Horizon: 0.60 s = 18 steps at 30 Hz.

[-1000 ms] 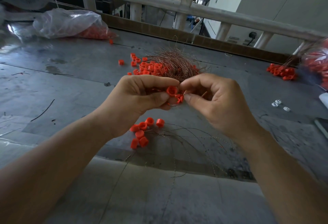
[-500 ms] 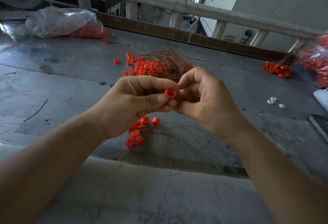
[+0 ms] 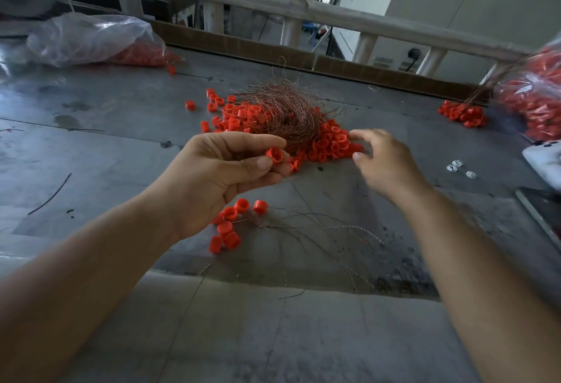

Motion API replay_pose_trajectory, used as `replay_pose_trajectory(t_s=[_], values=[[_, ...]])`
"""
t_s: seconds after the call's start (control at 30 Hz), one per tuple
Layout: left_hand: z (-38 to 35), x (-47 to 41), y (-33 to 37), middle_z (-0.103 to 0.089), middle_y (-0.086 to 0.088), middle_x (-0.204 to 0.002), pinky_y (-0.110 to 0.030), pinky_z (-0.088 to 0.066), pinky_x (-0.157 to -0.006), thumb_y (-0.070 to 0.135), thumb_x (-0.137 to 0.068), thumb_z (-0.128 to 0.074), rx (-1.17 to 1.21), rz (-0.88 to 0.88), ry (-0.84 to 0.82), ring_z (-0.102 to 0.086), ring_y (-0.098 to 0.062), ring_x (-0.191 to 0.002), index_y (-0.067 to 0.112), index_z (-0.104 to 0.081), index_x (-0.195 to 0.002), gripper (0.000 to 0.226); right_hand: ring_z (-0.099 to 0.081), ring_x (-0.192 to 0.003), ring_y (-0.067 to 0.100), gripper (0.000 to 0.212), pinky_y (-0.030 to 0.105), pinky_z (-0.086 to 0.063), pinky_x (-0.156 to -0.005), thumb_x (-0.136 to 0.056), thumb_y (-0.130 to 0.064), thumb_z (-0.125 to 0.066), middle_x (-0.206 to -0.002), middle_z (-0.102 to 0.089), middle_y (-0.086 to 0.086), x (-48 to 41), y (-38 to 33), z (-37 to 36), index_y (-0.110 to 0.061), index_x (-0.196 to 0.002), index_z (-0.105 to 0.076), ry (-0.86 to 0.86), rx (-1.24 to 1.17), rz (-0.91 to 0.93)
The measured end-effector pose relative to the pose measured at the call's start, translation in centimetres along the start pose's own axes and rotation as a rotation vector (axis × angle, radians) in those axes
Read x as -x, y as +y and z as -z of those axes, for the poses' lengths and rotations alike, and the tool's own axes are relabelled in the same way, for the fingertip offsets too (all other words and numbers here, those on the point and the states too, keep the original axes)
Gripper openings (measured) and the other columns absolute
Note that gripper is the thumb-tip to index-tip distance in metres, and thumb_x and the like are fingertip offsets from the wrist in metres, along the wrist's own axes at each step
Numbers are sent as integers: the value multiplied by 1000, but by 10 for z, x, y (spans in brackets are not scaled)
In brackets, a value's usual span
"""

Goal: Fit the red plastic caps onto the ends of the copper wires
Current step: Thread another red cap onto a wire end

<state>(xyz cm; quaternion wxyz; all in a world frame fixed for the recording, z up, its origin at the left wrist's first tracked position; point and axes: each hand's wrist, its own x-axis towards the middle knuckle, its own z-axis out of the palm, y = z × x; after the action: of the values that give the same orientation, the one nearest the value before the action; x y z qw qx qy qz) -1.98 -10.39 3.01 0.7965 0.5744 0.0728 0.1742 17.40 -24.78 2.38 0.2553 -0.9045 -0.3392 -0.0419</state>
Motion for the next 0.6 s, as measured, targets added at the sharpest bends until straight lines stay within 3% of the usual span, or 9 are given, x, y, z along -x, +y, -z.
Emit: replay_pose_trajectory(t_s=[0.1,0.17,0.27,0.4,0.47,0.6], values=[[-1,0,0,-73,-9,-80,-18,-54,-64,0,-65,-57,-16,-3,-3,-71,-17,-76,10,-75,-80,26,-22,-137,22,53,23,-16,-106,-92,-1,-43,-151,-23,7,-7,8,-8,-18,-140,-33,-82,55,-52],[-1,0,0,-73,-8,-80,-18,-54,-64,0,-65,-57,-22,-6,-5,-71,-16,-76,11,-75,-81,27,-21,-138,21,57,21,-15,-105,-91,3,-40,-152,-21,6,-9,9,-11,-20,-142,-31,-131,42,-46],[0,0,0,-73,-8,-80,-18,-54,-63,0,-65,-57,-27,-5,-7,-71,-16,-75,11,-75,-81,27,-38,-130,21,54,20,-25,-101,-88,2,-47,-142,-41,5,-8,7,-14,-21,-137,-41,-115,36,22],[1,-1,0,-73,-9,-81,-18,-54,-63,0,-64,-57,-28,4,-5,-71,-17,-75,9,-74,-83,27,-58,-105,22,42,26,-41,-93,-80,0,-62,-113,-64,7,-4,1,-9,-17,-118,-61,-48,24,87],[1,0,0,-73,-9,-80,-18,-54,-62,0,-64,-57,-32,7,-4,-71,-17,-75,9,-74,-83,27,-62,-92,20,36,25,-45,-87,-77,-2,-67,-99,-68,7,-1,-3,-8,-16,-110,-66,-28,-6,101],[1,0,-1,-73,-9,-81,-18,-54,-62,-1,-65,-57,-39,9,-8,-71,-17,-75,8,-74,-83,27,-59,-75,11,33,17,-42,-76,-74,0,-70,-89,-66,2,1,-6,-6,-12,-105,-68,8,-91,111]])
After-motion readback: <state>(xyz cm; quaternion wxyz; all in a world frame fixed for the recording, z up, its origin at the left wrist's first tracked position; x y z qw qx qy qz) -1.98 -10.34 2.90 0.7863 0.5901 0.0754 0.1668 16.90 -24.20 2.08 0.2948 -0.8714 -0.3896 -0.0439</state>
